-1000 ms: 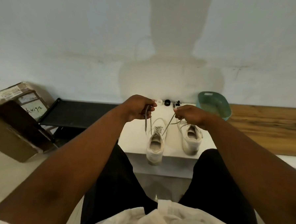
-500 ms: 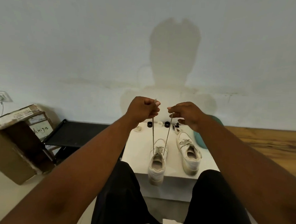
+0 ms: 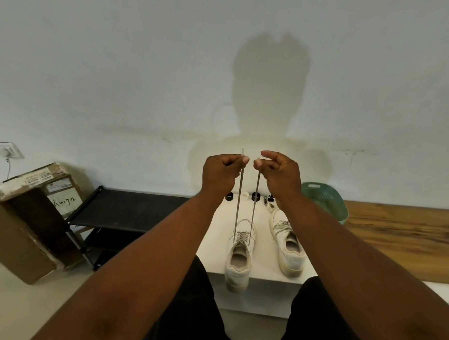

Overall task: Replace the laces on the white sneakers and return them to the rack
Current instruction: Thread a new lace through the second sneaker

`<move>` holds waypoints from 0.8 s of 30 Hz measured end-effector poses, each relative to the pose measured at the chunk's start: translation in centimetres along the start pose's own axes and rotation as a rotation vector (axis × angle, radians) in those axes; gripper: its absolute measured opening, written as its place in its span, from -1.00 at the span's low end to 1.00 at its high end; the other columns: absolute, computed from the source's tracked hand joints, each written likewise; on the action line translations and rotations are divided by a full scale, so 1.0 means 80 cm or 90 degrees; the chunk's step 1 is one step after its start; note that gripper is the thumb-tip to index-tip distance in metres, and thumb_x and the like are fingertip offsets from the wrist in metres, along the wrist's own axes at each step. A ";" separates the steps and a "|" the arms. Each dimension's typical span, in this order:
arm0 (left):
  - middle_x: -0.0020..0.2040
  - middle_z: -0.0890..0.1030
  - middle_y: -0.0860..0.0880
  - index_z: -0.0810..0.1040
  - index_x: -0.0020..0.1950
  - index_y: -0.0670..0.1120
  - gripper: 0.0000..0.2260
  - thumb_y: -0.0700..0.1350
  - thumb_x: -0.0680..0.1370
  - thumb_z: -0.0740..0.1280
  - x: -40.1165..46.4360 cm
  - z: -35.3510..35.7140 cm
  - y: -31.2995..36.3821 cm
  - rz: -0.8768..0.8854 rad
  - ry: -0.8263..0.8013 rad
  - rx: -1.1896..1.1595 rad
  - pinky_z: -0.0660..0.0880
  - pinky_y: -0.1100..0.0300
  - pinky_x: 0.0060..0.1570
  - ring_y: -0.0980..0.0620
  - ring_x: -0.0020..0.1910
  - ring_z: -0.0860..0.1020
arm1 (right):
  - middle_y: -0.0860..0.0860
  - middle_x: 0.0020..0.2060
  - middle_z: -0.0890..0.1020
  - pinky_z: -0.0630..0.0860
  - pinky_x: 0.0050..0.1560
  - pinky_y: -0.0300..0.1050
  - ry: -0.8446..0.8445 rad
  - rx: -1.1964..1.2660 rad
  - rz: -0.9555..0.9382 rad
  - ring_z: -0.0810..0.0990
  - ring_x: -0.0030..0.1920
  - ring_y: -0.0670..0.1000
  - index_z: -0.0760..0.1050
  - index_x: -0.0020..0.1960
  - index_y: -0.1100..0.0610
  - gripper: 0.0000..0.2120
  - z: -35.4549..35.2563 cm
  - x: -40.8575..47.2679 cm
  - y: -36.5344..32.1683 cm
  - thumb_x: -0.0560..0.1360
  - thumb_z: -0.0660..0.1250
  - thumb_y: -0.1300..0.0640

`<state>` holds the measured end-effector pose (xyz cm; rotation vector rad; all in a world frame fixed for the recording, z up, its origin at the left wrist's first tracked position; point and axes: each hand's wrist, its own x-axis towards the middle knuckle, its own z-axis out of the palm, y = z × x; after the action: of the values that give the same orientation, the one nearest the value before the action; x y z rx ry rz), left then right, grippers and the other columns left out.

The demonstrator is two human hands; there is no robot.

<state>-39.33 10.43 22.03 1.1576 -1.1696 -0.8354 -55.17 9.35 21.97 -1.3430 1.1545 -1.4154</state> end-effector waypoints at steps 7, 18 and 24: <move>-0.16 0.74 0.10 0.76 -0.01 -0.05 -0.91 -0.08 0.52 0.53 0.008 0.014 0.001 0.015 0.007 0.032 0.55 0.28 -0.04 0.21 -0.13 0.68 | 0.02 -0.11 0.74 0.60 0.04 -0.18 0.075 0.077 0.019 0.72 -0.02 -0.01 0.65 -0.05 0.05 -0.90 0.022 0.005 -0.004 0.52 0.48 0.24; -0.17 0.74 0.04 0.76 -0.06 -0.04 -0.91 -0.05 0.49 0.56 0.012 0.011 -0.001 0.056 -0.019 0.047 0.64 0.06 0.03 0.05 -0.11 0.71 | 0.03 -0.18 0.75 0.66 -0.10 -0.17 0.029 0.001 0.008 0.73 -0.20 -0.01 0.67 0.01 0.16 -0.92 0.018 -0.001 -0.011 0.54 0.48 0.18; -0.10 0.73 0.16 0.75 -0.12 0.09 -0.94 0.03 0.47 0.57 0.026 0.021 0.011 0.102 -0.044 0.123 0.49 0.25 0.05 0.22 0.00 0.61 | 0.01 -0.19 0.73 0.52 -0.18 -0.25 -0.103 -0.066 0.024 0.65 -0.27 -0.10 0.68 0.02 0.13 -0.90 -0.002 0.004 -0.021 0.59 0.38 0.20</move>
<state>-40.54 8.28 23.39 1.1812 -1.4051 -0.6558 -55.33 9.37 23.66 -1.4722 1.1531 -1.2101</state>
